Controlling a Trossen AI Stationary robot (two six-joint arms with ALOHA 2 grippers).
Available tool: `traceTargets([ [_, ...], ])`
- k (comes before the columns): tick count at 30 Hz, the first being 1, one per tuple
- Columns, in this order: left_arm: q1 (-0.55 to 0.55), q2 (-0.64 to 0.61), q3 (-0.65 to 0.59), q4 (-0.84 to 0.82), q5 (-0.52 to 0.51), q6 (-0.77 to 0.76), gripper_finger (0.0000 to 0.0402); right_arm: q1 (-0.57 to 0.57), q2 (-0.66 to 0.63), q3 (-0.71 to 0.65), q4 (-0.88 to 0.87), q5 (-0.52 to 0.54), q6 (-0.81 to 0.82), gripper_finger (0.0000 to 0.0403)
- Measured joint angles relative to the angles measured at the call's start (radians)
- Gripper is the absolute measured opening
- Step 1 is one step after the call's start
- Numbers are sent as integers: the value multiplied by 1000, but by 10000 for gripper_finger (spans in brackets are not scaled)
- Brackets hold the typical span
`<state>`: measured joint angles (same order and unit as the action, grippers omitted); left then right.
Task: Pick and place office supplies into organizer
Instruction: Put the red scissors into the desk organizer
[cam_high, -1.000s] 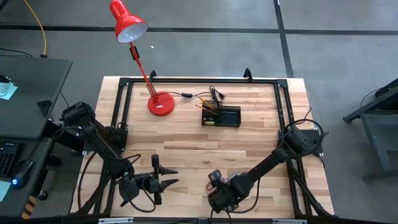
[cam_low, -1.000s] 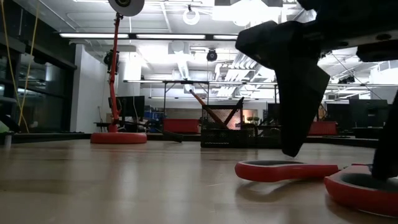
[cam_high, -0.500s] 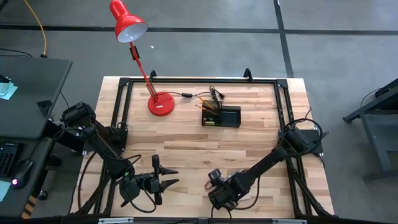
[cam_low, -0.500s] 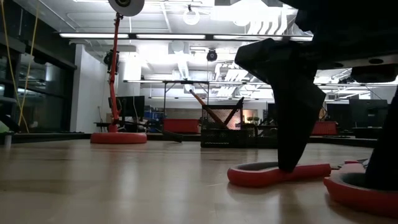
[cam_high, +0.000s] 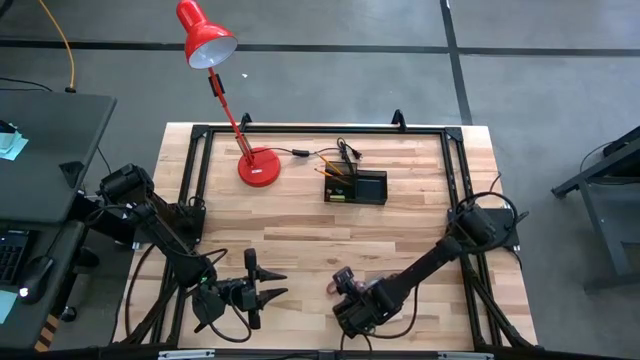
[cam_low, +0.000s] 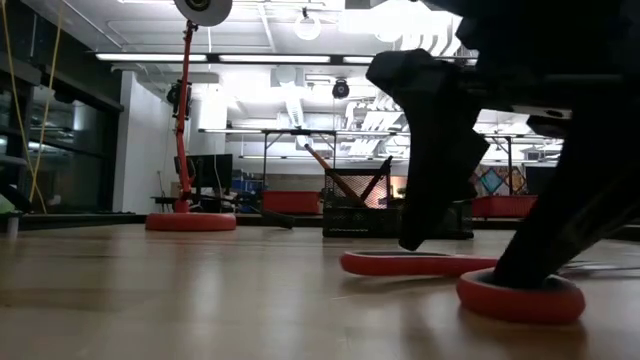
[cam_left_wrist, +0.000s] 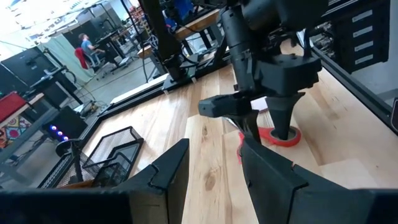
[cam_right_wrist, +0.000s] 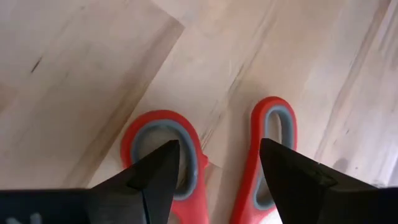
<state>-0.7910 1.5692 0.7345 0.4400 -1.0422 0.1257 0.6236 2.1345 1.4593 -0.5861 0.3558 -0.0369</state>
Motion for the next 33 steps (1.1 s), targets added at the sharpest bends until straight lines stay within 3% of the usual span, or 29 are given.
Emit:
traceTargets([
  [24,0,0,0,1,3,-1,134,-101,-3,-1,1,-257,123,216],
  [28,0,0,0,-2,3,-1,134,-95,-3,-2,17,-241,107,178],
  [33,0,0,0,-2,3,-1,134,-82,-2,-3,25,-172,109,88],
])
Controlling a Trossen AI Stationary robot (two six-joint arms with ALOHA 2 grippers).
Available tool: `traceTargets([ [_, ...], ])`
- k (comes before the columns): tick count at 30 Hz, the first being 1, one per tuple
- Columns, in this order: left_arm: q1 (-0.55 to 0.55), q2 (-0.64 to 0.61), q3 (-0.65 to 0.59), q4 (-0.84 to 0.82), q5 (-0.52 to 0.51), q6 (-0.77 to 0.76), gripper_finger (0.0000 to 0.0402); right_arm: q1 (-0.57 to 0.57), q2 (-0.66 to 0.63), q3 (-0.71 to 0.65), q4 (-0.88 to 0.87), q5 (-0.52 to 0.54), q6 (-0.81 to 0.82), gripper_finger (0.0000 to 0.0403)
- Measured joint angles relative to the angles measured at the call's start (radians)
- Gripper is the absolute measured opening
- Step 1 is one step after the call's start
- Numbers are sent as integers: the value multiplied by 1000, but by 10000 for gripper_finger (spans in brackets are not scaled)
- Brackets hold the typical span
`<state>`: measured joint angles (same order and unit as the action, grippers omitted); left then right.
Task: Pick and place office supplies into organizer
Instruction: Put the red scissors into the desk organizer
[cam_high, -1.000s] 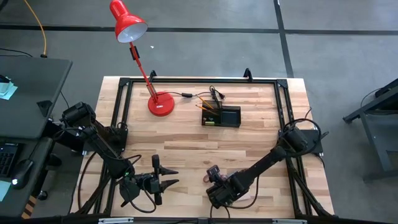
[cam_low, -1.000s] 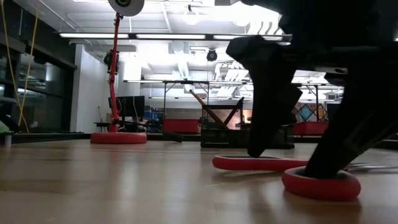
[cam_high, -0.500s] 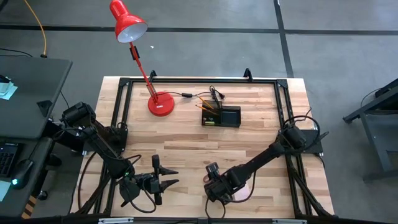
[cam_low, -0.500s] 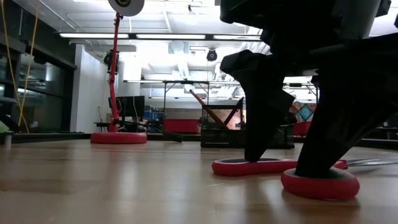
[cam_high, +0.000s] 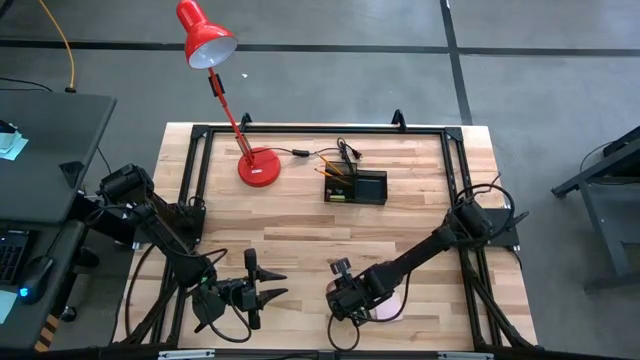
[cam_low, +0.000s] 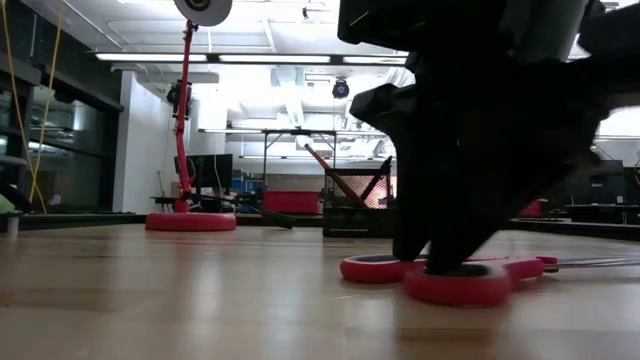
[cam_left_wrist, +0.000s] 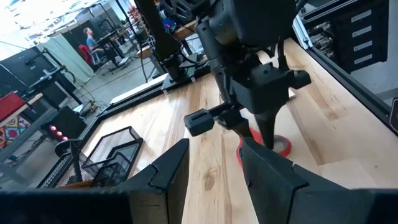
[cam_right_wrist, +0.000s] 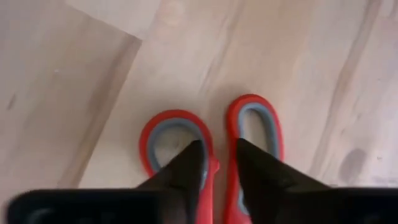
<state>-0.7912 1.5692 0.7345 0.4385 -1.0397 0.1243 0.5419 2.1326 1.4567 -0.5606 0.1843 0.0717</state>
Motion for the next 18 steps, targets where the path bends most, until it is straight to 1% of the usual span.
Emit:
traceTargets([
  [2,0,0,0,0,0,-1,134,2,0,0,2,15,-1,48],
  [3,0,0,0,0,0,-1,134,2,1,-1,3,1,-2,29],
  [4,0,0,0,0,0,-1,134,2,3,1,6,10,-2,16],
  [6,0,0,0,0,0,-1,134,5,1,0,9,15,-10,11],
  [8,0,0,0,1,0,-1,134,11,0,0,9,23,-19,30],
  [11,0,0,0,0,0,-1,134,31,-8,-3,-4,89,-34,76],
  [14,0,0,0,0,1,-1,134,47,-23,-5,-11,101,-48,114],
  [16,0,0,0,-2,0,-1,134,53,-37,-5,-9,109,-46,130],
  [18,0,0,0,-2,0,-1,134,57,-48,-3,1,122,-45,137],
])
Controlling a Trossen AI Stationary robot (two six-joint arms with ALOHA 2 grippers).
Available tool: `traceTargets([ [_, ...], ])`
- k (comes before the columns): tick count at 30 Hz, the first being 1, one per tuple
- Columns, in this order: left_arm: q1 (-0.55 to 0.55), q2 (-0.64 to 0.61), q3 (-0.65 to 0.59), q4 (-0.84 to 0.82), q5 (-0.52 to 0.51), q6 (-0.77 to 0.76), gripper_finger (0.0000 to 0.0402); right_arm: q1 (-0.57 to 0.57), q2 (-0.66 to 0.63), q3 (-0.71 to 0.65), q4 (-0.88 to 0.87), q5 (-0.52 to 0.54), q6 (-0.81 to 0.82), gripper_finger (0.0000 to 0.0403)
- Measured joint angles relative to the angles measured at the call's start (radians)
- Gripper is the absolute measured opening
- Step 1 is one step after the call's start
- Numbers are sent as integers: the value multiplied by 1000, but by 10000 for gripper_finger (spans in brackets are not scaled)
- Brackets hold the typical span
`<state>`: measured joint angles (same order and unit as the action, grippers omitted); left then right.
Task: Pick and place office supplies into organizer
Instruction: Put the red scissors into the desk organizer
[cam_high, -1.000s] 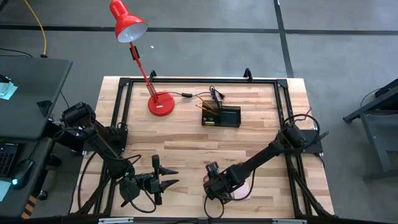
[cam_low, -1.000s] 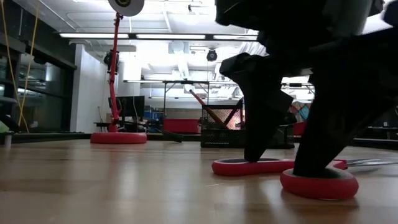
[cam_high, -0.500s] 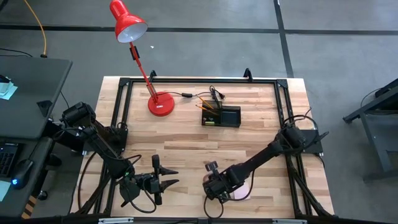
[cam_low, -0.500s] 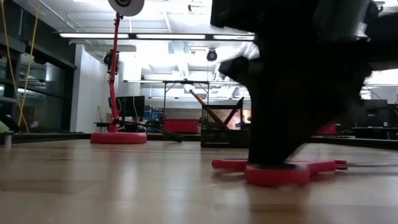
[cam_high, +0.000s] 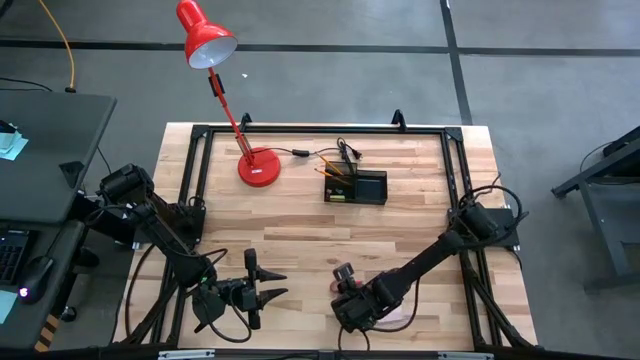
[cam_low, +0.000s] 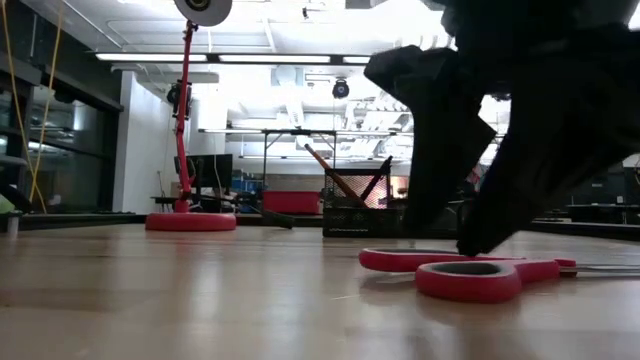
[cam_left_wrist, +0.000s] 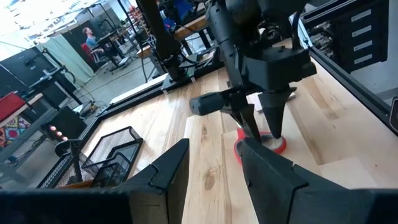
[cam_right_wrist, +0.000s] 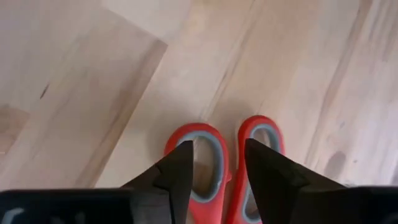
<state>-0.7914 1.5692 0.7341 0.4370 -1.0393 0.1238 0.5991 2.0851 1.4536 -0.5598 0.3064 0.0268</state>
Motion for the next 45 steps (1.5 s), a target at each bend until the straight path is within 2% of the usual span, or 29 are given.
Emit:
traceTargets([
  [3,0,0,0,1,0,0,134,5,-2,0,-2,8,0,133],
  [7,0,0,0,1,0,-1,134,4,-2,0,-27,32,17,105],
  [12,0,0,0,1,0,-1,134,-16,-2,1,-32,7,18,89],
  [24,0,13,-1,9,7,-1,134,-49,1,2,-41,-72,20,138],
  [38,19,19,-1,17,45,0,134,-69,49,10,-27,-95,21,140],
  [41,19,19,-1,16,45,0,134,-68,45,8,-27,-73,14,118],
  [45,20,19,-1,16,38,0,134,-77,45,6,-4,-48,10,39],
])
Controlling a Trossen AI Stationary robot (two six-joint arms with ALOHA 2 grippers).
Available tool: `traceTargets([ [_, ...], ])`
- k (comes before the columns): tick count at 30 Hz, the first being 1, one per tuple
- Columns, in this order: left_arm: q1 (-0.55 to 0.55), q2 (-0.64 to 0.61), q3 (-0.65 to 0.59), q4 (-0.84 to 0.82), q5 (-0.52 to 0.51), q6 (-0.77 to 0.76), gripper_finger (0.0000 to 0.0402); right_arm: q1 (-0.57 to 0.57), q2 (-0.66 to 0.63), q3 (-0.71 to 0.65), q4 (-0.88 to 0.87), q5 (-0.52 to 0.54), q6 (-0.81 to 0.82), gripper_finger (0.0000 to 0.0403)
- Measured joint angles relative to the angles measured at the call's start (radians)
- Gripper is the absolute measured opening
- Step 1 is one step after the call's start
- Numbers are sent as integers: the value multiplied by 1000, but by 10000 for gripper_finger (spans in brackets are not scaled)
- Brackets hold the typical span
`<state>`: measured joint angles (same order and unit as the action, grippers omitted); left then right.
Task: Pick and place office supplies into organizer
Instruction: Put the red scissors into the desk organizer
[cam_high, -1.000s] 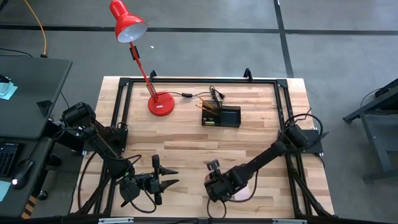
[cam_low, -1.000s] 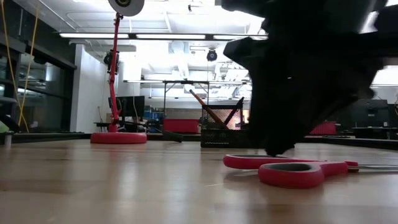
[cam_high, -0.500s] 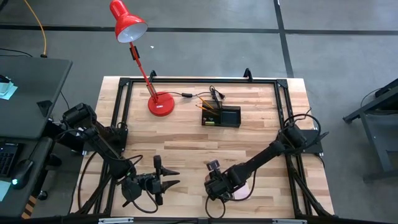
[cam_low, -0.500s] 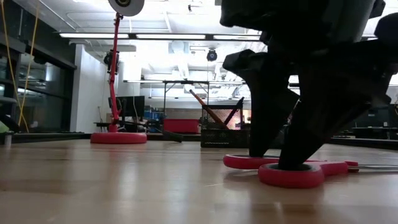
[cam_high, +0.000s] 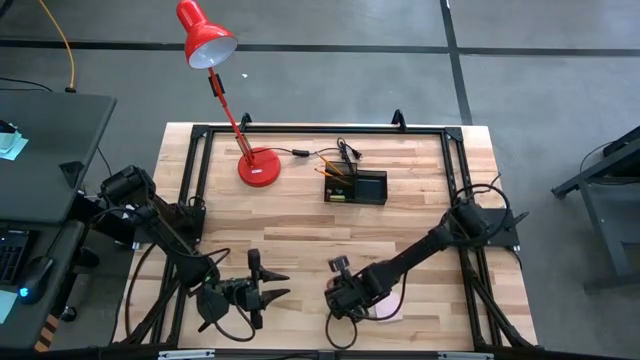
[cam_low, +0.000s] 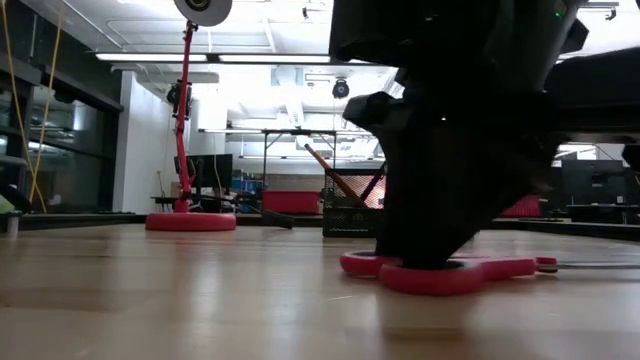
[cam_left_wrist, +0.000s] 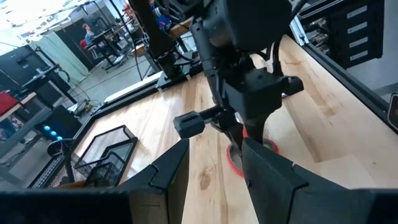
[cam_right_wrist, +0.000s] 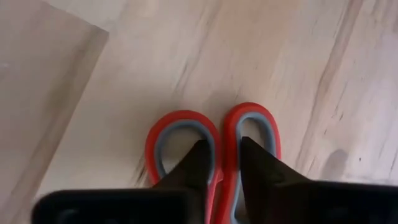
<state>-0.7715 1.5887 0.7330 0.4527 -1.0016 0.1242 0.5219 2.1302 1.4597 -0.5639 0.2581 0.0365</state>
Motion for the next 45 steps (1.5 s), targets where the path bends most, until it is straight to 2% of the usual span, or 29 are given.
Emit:
traceTargets([
  [1,0,0,0,0,0,0,134,-3,0,0,4,1,1,26],
  [3,0,0,0,0,0,1,134,-8,0,0,3,22,27,25],
  [8,-1,0,0,-5,0,1,134,-13,-17,-7,-56,156,67,25],
  [15,-1,0,0,-6,1,1,134,10,-136,-5,-41,244,94,1],
  [25,-1,-1,0,-5,3,-5,134,75,-324,-4,-38,563,86,1],
  [32,-1,-1,0,8,3,-7,134,73,-385,-3,-46,771,51,1],
  [38,-1,-1,0,8,9,-8,134,27,-393,-30,-13,778,12,1],
  [45,-1,-1,1,-15,26,-24,134,10,-530,-274,302,710,-42,1],
])
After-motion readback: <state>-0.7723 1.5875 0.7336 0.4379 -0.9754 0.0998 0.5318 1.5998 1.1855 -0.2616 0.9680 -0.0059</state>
